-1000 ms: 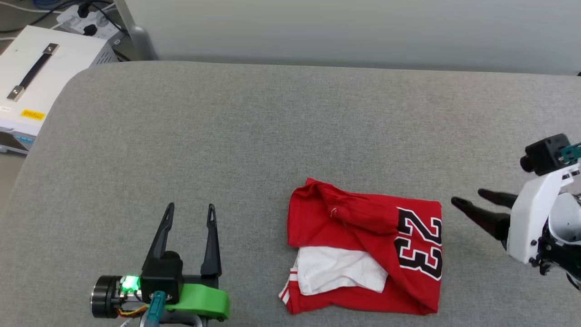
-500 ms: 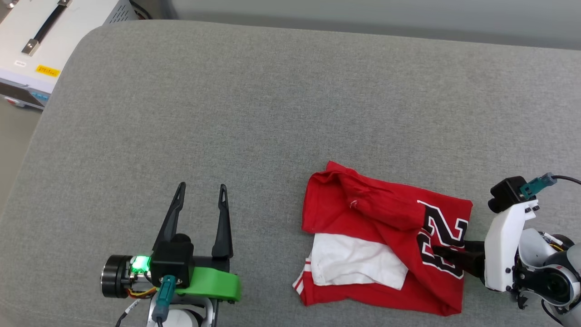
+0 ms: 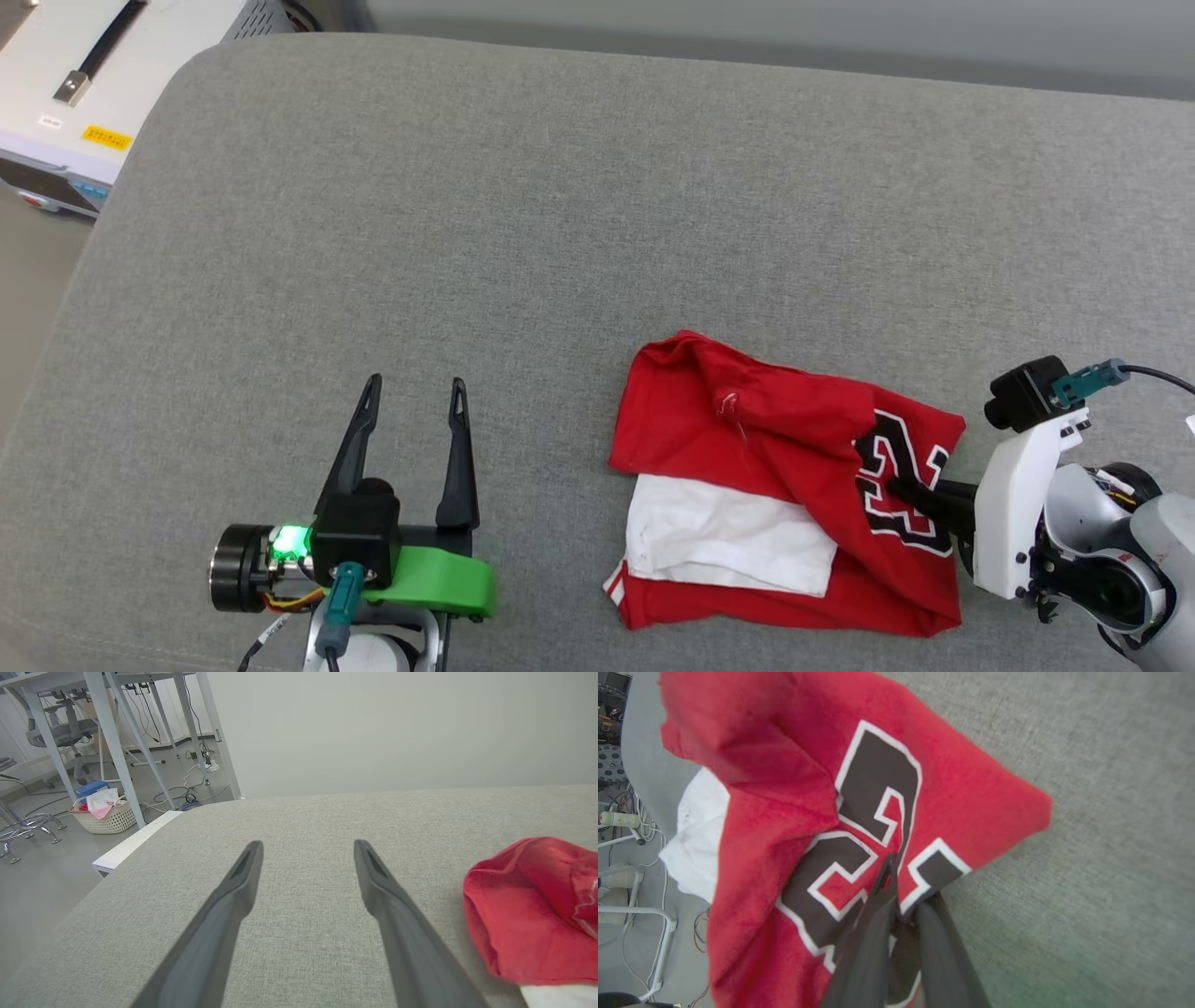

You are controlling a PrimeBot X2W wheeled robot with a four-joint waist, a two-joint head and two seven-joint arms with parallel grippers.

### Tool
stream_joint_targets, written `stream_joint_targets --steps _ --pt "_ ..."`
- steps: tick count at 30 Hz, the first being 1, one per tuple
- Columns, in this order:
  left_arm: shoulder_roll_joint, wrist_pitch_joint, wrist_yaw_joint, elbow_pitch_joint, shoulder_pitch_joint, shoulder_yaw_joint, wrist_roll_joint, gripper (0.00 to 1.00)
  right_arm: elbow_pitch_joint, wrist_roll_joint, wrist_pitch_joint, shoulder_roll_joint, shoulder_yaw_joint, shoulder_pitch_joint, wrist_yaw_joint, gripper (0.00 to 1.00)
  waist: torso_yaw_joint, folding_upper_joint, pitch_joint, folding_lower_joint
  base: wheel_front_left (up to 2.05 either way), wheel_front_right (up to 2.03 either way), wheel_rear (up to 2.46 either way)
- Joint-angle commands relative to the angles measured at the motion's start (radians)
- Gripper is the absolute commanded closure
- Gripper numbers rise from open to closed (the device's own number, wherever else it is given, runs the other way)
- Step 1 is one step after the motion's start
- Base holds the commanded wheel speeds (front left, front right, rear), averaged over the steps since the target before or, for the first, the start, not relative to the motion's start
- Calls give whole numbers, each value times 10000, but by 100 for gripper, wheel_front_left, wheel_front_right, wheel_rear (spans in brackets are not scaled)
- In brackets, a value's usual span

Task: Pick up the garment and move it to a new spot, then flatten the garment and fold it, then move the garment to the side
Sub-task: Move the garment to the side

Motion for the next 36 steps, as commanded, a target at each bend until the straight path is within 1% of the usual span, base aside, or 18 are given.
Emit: stream_joint_targets --steps 1,6,10,12,13,18,24,26,30,36 --pt "-39 -59 10 32 -30 2 26 0 -94 35 -244 -117 79 -182 -7 100 -159 0 -180 0 0 0 0" --pt "-12 -59 -20 49 154 61 -5 0 -656 -112 -869 -703 164 -587 -7 100 -528 0 -469 0 0 0 0" --pt "5 -59 -20 21 295 162 -34 0 -1059 -482 -1134 -1262 286 -918 -7 100 -984 0 -607 0 0 0 0" --pt "11 -59 -12 -12 342 221 -40 0 -1208 -703 -1227 -1513 372 -1111 -7 100 -1280 0 -627 0 0 0 0" --pt "14 -59 -14 -44 344 254 -8 0 -1362 -937 -1364 -1875 457 -1405 -7 100 -1752 0 -595 0 0 0 0" --pt "68 -59 -3 -119 246 254 101 0 -1429 -1108 -1577 -2410 464 -1768 -7 100 -2488 0 -452 0 0 0 0" --pt "212 -59 127 -360 24 401 173 0 -1227 -1053 -1726 -2729 321 -2185 -7 100 -3297 0 75 0 0 0 0" --pt "276 -59 140 -466 -155 393 227 0 -1002 -1069 -1784 -2868 235 -2370 -7 100 -3440 0 394 0 0 0 0" --pt "467 -59 103 -644 -682 230 413 0 -302 -981 -1869 -3227 -23 -2771 -7 100 -3492 0 1213 0 0 0 0" --pt "713 -59 215 -1073 -1542 -26 612 0 1182 -1037 -2034 -3894 -367 -3548 -7 100 -3212 0 2429 0 0 0 0"
